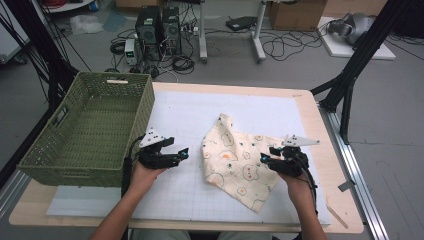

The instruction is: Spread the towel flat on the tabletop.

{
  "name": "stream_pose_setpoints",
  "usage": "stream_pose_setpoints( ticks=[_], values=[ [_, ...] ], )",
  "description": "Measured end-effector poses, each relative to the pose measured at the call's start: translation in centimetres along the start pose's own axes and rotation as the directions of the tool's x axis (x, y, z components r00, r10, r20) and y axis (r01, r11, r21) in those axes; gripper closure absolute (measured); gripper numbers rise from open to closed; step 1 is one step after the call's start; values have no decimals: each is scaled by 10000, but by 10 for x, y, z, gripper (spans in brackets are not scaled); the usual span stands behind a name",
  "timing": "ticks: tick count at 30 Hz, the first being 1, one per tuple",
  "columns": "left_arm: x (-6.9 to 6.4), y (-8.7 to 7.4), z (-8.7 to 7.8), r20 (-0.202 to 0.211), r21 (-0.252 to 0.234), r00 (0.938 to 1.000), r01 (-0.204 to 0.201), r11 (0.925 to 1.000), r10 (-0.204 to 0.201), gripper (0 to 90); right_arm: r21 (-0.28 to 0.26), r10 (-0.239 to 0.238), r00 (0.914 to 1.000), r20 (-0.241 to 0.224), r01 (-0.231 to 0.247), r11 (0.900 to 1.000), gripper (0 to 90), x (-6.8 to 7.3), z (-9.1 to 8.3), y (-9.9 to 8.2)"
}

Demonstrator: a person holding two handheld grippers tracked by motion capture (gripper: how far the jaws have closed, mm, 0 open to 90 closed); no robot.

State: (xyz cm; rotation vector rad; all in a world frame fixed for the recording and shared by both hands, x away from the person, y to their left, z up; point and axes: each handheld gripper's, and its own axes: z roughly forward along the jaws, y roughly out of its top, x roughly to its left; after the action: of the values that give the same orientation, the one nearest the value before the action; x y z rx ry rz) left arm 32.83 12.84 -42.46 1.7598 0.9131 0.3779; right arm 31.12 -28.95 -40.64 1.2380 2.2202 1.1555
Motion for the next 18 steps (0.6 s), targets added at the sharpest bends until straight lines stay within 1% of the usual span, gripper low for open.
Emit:
stream_pose_setpoints(
  ticks=[2,3,5,6,7,8,9,10,11,13,14,16,18],
  values=[
    [0,0,0,-19,21,10000,33,10000,-33,274,438,-125,9998,-162,132,9990,543,2,7,-10],
    [0,0,0,-18,36,10000,24,10000,-24,274,703,-215,9996,-171,226,9973,548,3,9,-14],
    [0,0,0,-1,66,10000,-15,10000,15,275,1142,-224,9995,-215,247,9932,558,4,16,-24],
    [0,0,1,-9,70,10000,-31,10000,31,275,1375,-337,9993,-153,354,9899,576,4,19,-28],
    [-1,0,1,4,84,10000,-20,10000,20,275,1307,-376,9991,-183,397,9906,614,4,20,-31],
    [-1,0,1,-5,89,10000,-16,10000,16,275,1236,-298,9988,-384,343,9917,704,3,19,-32],
    [-1,0,1,-10,76,10000,-11,10000,11,275,1238,-381,9980,-506,442,9913,790,3,18,-32],
    [-1,0,1,-1,96,10000,-15,10000,15,275,1344,-580,9974,-428,633,9889,860,4,17,-31],
    [-1,0,1,1,87,10000,-6,10000,6,275,1472,-816,9963,-284,849,9855,891,4,16,-31],
    [0,-1,1,-13,91,10000,-5,10000,6,275,1507,-911,9958,133,881,9846,893,2,13,-32],
    [0,-1,1,-2,99,10000,-4,10000,4,275,1486,-889,9948,492,808,9856,894,-1,10,-33],
    [-1,-1,1,-1,119,10000,-17,9999,17,275,1535,-837,9912,1030,673,9859,895,-8,6,-35],
    [-1,-1,1,-6,107,10000,-14,9999,14,275,1566,-702,9821,1745,427,9867,895,-15,2,-38]
  ],
)
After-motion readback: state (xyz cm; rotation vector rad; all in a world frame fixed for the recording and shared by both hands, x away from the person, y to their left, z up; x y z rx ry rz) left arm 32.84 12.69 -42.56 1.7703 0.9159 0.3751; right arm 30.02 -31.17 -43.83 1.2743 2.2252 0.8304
